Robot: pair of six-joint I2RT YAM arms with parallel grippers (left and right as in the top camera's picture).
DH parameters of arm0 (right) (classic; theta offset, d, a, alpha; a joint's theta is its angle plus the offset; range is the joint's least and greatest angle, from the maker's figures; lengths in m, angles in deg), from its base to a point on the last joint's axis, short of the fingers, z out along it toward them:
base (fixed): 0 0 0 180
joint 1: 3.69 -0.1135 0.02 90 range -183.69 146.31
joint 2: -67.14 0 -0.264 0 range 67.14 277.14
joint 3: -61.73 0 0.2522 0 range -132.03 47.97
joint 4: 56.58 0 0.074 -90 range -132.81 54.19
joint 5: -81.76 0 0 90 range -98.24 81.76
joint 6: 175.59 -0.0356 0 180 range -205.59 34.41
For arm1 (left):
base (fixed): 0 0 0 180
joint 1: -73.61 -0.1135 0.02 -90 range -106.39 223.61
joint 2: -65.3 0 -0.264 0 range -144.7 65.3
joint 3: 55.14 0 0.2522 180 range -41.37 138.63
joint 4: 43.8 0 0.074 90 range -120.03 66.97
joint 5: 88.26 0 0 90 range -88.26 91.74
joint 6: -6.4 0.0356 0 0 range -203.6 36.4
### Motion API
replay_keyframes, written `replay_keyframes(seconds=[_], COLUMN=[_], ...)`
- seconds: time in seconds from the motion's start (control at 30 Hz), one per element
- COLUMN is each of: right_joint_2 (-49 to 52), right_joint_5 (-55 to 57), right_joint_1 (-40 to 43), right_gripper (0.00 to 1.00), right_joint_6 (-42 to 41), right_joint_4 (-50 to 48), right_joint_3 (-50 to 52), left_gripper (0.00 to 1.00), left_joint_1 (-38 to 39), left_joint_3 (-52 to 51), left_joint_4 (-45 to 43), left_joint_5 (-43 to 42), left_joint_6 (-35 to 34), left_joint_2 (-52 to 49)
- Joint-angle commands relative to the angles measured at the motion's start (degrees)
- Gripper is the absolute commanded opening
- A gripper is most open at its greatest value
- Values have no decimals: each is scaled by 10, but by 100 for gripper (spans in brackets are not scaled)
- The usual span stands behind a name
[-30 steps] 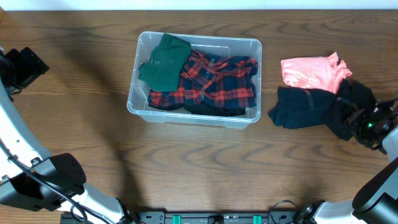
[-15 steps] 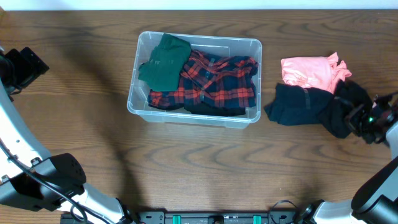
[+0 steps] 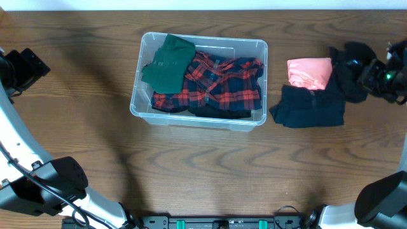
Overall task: Pack container
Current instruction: 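Lift the black garment and carry it over the bin with the right gripper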
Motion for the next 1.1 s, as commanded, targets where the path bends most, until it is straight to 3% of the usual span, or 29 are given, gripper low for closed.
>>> replay_keyframes(seconds=[0.0, 0.4, 0.77, 0.97, 1.07], right_joint_2=[-12, -12, -11, -4, 10], right_joint_5=[-4, -8, -8, -8, -8], right_joint_1=[-39, -229, -386, -418, -419], right_gripper=[1, 1, 1, 1, 1], right_joint_6=[50, 139, 433, 541, 555], right_joint_4=[14, -19, -71, -75, -91], right_joint_3=[-49, -130, -130, -130, -130], left_gripper=[98, 98, 98, 98, 98], left_joint_1=[-1, -1, -1, -1, -1], left_joint_3=[-2, -2, -2, -2, -2], left_joint_4=[1, 1, 1, 1, 1], left_joint_5=[1, 1, 1, 1, 1], left_joint_6=[-5, -5, -5, -5, -5], left_joint_2=[-2, -2, -2, -2, -2])
